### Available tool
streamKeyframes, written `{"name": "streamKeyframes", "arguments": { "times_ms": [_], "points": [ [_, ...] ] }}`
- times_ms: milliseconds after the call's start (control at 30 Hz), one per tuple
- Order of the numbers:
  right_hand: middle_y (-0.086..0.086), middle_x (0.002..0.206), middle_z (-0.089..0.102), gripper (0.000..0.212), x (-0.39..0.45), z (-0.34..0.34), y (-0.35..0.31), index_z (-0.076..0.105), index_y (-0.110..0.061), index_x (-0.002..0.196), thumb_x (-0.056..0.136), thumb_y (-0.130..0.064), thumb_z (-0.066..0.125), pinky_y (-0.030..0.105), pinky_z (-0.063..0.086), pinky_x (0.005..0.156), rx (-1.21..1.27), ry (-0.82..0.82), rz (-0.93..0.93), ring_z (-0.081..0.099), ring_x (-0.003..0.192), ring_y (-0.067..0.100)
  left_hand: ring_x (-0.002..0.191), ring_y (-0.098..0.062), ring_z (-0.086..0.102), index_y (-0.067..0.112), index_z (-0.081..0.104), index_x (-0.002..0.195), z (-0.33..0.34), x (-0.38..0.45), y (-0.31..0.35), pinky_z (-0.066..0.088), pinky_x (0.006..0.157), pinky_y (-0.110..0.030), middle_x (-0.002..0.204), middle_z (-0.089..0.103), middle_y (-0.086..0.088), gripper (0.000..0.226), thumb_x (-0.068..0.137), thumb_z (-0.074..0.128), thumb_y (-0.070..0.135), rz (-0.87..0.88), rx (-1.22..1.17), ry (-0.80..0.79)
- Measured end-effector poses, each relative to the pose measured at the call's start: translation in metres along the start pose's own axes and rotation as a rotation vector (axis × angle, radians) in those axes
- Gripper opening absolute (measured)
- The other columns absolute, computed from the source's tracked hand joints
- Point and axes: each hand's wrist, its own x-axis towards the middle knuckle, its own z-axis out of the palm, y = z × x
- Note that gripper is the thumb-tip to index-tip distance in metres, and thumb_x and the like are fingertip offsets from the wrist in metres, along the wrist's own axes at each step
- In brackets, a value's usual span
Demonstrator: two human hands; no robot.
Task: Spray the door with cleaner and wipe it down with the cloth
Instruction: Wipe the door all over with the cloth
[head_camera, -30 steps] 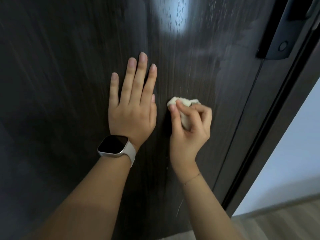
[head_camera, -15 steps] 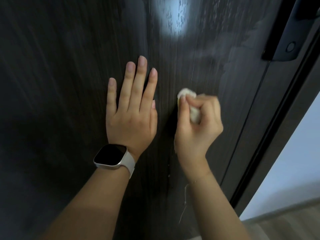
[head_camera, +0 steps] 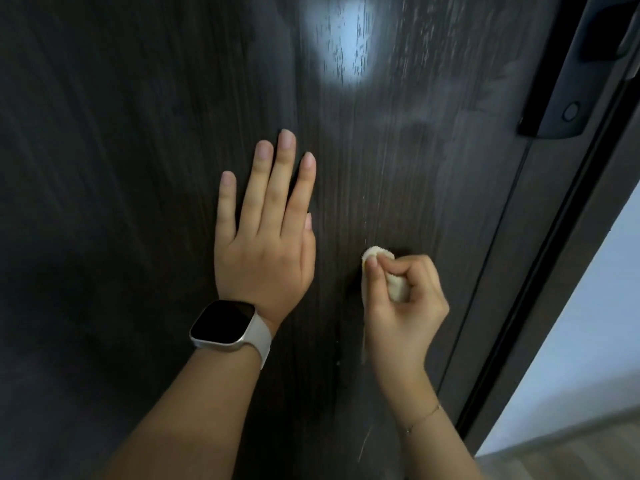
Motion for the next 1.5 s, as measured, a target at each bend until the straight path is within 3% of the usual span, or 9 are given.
{"name": "streamKeyframes", "arguments": {
  "times_ms": [133,333,567,700,833,1133,1233,1367,1500],
  "points": [
    [0.005,0.074,0.059,0.015,0.019,0.015,-0.018,0.061,-0.005,0.072,0.083,-0.001,0.071,0.010,0.039,0.072,0.065,0.029,0.031,0.055,0.075,0.003,0.147,-0.028,0.021,0.010,0.026,0.152,0.000,0.001,-0.001,0.009,0.121,-0.046,0.157,0.014,-0.009,0.051,0.103,0.035,0.020,-0.004,-0.003,-0.001],
    [0.004,0.078,0.063,0.019,0.044,-0.007,-0.015,0.060,-0.015,0.073,0.083,-0.005,0.073,0.010,0.041,0.072,0.027,-0.130,-0.070,0.058,0.076,0.003,0.147,-0.027,0.020,0.010,0.027,0.152,0.000,0.001,0.000,0.008,0.121,-0.046,0.157,0.014,-0.009,0.051,0.103,0.037,0.019,-0.003,0.011,-0.001],
    [0.003,0.075,0.057,0.014,0.052,-0.010,-0.016,0.061,-0.006,0.074,0.084,-0.004,0.072,0.016,0.042,0.064,-0.182,-0.281,-0.275,0.054,0.070,0.010,0.147,-0.028,0.022,0.010,0.028,0.152,-0.001,0.002,-0.001,0.008,0.121,-0.046,0.157,0.015,-0.009,0.050,0.103,0.035,0.020,-0.001,0.005,0.002],
    [0.002,0.075,0.056,0.016,0.055,-0.013,-0.017,0.060,-0.009,0.074,0.083,-0.002,0.071,0.010,0.039,0.065,-0.163,-0.240,-0.246,0.051,0.069,0.007,0.147,-0.028,0.021,0.011,0.025,0.153,0.000,0.000,0.000,0.008,0.121,-0.046,0.158,0.014,-0.009,0.051,0.104,0.034,0.020,-0.003,0.006,-0.003],
    [0.003,0.076,0.058,0.015,0.061,-0.017,-0.015,0.061,-0.008,0.074,0.084,-0.005,0.072,0.020,0.045,0.064,-0.173,-0.319,-0.264,0.055,0.071,0.010,0.147,-0.028,0.020,0.011,0.023,0.153,-0.001,0.001,-0.001,0.008,0.121,-0.046,0.158,0.013,-0.009,0.051,0.104,0.033,0.020,-0.003,0.001,-0.005],
    [0.002,0.080,0.063,0.012,0.068,-0.019,-0.016,0.066,-0.007,0.076,0.083,-0.012,0.075,0.016,0.046,0.070,-0.159,-0.408,-0.209,0.059,0.078,0.007,0.148,-0.028,0.019,0.011,0.023,0.153,-0.002,0.001,-0.001,0.007,0.121,-0.046,0.158,0.012,-0.008,0.052,0.104,0.035,0.020,-0.005,0.003,-0.014],
    [0.002,0.081,0.063,0.012,0.068,-0.023,-0.015,0.066,-0.007,0.076,0.083,-0.012,0.075,0.022,0.049,0.071,-0.152,-0.379,-0.183,0.060,0.079,0.009,0.148,-0.027,0.018,0.011,0.022,0.154,-0.001,0.001,0.001,0.007,0.121,-0.046,0.158,0.011,-0.008,0.053,0.103,0.035,0.020,-0.003,0.007,-0.018],
    [0.001,0.078,0.060,0.013,0.063,-0.017,-0.016,0.064,-0.006,0.075,0.083,-0.010,0.074,0.013,0.044,0.069,-0.130,-0.377,-0.190,0.057,0.076,0.006,0.148,-0.028,0.019,0.011,0.022,0.154,0.000,0.000,0.000,0.007,0.121,-0.046,0.158,0.011,-0.008,0.053,0.103,0.035,0.020,-0.010,0.015,-0.021],
    [-0.001,0.078,0.060,0.014,0.061,-0.027,-0.007,0.064,-0.009,0.075,0.083,-0.013,0.075,0.014,0.043,0.068,-0.122,-0.355,-0.109,0.057,0.076,0.006,0.148,-0.027,0.018,0.012,0.022,0.153,-0.001,0.002,0.000,0.007,0.121,-0.046,0.158,0.011,-0.008,0.052,0.103,0.035,0.020,-0.012,0.012,-0.018]
  ]
}}
